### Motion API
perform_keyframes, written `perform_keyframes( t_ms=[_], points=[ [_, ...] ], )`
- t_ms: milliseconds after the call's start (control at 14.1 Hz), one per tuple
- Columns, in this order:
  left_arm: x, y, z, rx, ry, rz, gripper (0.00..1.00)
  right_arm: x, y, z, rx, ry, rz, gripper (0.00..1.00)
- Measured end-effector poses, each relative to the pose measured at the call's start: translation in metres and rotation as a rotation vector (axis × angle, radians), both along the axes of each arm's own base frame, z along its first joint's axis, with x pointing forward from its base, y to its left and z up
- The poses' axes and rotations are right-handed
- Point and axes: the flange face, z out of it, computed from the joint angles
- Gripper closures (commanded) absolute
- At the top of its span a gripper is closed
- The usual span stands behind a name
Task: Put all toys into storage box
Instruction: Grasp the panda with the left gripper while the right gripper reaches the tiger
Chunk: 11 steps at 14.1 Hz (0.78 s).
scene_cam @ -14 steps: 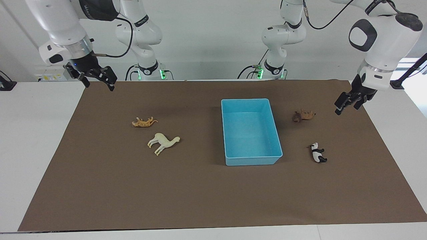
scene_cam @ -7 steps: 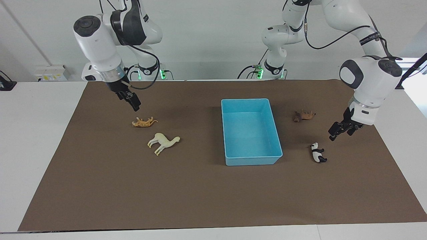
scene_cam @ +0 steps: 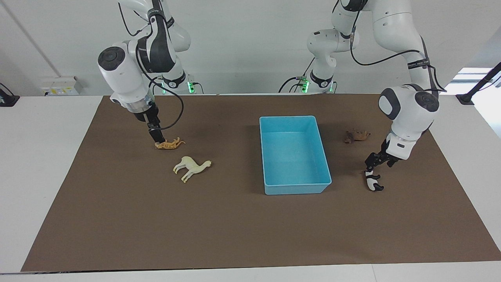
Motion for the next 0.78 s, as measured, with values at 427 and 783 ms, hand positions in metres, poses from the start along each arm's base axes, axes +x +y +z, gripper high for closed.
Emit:
perform_keyframes(
  t_ms=[427, 783],
  points=[
    [0.001, -0.009, -0.02, -0.006, -0.024, 0.063, 0.0, 0.001, -0.043, -0.014, 0.013, 0.002, 0.078, 0.0],
    [0.009, -0.009, -0.018, -0.007, -0.042, 0.073, 0.3, -0.011, -0.03, -0.038, 0.003, 0.062, -0.022, 0.0]
  ],
)
